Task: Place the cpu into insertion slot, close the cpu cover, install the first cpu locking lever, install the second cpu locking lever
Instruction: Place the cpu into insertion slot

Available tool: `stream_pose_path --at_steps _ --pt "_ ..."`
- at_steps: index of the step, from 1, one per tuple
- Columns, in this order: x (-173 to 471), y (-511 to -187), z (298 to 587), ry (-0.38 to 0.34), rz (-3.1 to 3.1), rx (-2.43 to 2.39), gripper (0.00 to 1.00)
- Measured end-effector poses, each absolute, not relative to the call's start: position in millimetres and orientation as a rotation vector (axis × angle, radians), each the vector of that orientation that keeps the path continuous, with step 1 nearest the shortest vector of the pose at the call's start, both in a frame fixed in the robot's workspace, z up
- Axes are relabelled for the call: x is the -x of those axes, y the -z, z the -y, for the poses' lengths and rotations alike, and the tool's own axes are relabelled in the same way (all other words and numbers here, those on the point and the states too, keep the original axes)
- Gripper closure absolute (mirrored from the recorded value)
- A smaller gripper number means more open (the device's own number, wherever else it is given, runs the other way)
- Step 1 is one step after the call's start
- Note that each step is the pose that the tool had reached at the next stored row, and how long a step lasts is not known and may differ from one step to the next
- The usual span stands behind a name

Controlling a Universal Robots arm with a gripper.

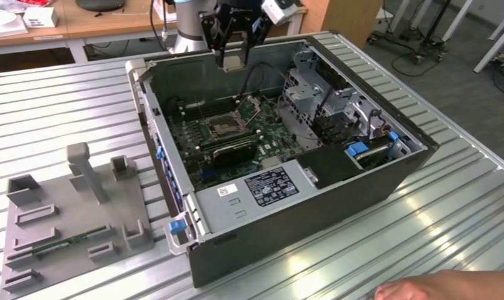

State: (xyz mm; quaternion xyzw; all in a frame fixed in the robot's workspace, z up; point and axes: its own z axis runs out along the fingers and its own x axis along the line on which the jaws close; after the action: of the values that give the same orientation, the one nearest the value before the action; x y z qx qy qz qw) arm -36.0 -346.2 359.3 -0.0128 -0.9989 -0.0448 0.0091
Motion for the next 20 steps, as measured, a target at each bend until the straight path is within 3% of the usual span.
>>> stream_pose_path --at_steps 20 --pt "35.9 -352.6 346.2 0.14 3.12 0.04 0.46"
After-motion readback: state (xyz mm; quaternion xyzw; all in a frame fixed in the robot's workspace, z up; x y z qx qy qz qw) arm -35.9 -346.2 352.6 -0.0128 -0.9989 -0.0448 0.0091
